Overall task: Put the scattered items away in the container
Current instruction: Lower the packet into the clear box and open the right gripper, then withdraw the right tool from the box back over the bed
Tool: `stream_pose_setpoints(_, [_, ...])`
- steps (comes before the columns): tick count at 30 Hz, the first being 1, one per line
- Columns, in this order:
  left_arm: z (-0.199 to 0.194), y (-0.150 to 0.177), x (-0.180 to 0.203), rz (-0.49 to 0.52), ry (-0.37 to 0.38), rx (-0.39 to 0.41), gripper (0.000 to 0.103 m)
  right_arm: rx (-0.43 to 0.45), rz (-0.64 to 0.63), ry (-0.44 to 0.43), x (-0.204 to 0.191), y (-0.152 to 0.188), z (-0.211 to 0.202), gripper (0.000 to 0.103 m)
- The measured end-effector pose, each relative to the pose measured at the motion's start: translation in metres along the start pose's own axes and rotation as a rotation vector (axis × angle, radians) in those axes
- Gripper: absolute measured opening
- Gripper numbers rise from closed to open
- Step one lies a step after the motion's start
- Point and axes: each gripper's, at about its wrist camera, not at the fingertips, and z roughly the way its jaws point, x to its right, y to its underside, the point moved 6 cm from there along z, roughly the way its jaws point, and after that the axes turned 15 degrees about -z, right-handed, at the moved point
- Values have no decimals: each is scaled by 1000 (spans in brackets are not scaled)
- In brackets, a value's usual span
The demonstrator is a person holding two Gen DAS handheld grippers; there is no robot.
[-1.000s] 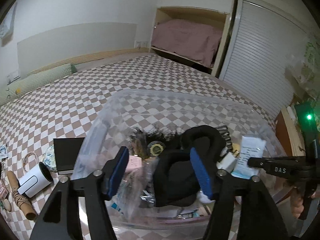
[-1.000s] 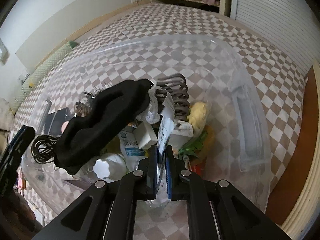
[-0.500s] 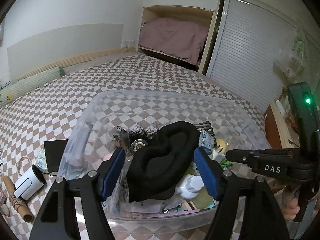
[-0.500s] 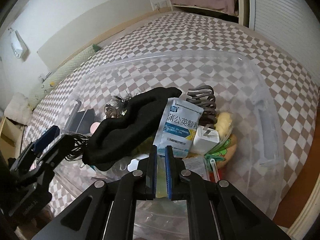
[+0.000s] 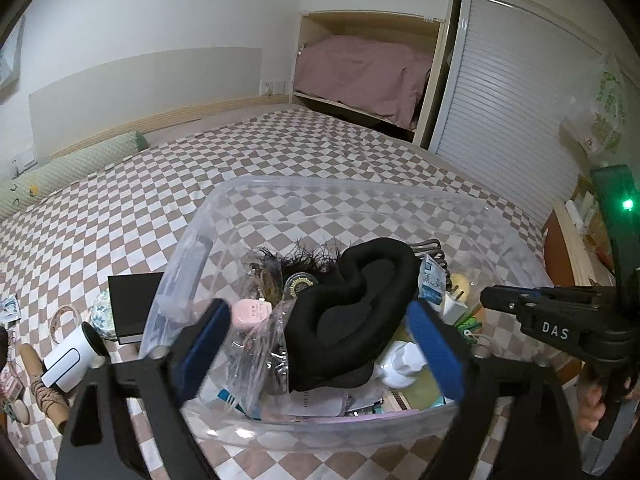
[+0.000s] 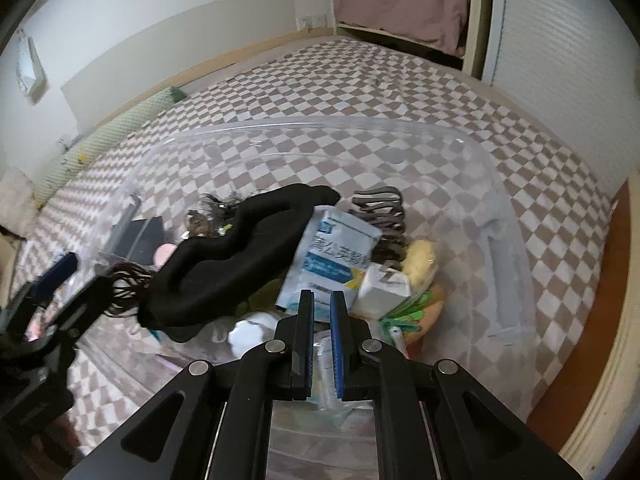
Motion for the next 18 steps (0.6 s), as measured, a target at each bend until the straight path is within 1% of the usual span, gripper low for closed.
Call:
stream_pose_setpoints(3, [-5,-2,-2,-1,-1,14,102,-19,-9,19,2,2,3,8])
stream_pose_setpoints(4, [-7,-2,-3,-1,-5,16,102,-24,-13,24,3,3,3,20])
stream_pose_setpoints(5, [-8,-2,-4,-1,-10,19,102,-26,-18,39,3,3,3,56])
stream_pose_setpoints(7, [-10,-3,-7,3,-25,26,102,-18,-37,88,4,4,2,98])
stream_pose_setpoints(9, [-12,-3,-10,5,-37,28,102,-2,-77,144,2,1,-2,98])
stream_pose_setpoints(10, [-14,-3,-12,5,-40,27,103,2,-88,158,1,0,-2,98])
stream_pose_setpoints(14, [-20,-3,-19,-5,-52,26,103,-9,-121,163,-5,1,1,98])
stream_pose_setpoints(15, [-21,-3,-21,-12,-53,23,103,-9,-136,171,-7,1,2,99])
stream_pose_setpoints(16, [-22,-3,-23,-20,-56,22,103,-6,-145,186,-8,1,2,103])
stream_pose_setpoints(18, [-24,-3,-28,-33,-65,20,103,10,-154,199,-10,0,1,103])
